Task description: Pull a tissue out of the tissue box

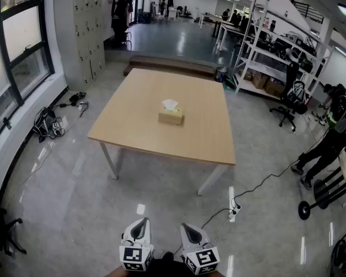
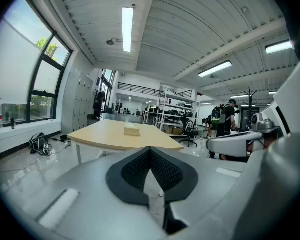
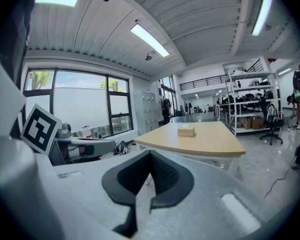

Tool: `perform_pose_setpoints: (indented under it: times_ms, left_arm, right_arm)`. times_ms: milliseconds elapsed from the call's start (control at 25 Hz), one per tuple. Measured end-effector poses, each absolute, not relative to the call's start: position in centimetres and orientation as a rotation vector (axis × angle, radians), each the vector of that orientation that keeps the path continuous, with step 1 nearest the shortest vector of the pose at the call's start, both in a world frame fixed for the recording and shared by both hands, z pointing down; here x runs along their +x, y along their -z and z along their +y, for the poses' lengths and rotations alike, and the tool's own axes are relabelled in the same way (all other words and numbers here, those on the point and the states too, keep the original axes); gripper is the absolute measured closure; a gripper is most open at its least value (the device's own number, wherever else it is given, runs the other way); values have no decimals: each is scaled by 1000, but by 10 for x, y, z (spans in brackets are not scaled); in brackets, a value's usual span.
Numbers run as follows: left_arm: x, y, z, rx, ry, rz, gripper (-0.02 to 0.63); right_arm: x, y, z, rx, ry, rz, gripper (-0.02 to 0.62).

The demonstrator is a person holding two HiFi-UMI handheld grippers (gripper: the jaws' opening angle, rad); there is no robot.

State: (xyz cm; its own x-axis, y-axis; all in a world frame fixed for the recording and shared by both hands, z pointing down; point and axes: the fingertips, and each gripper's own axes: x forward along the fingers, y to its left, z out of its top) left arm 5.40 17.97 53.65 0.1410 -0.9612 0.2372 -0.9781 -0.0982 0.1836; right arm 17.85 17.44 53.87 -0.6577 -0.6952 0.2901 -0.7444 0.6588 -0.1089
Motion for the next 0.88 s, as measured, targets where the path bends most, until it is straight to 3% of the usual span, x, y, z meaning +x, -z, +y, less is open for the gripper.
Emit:
perform_pose_setpoints:
  times_ms: [880]
  left_arm:
    - [5,-555,143,2146,-79,-1861,588]
  right_arm:
    - [132,-545,132,1294,-355,-2600,604]
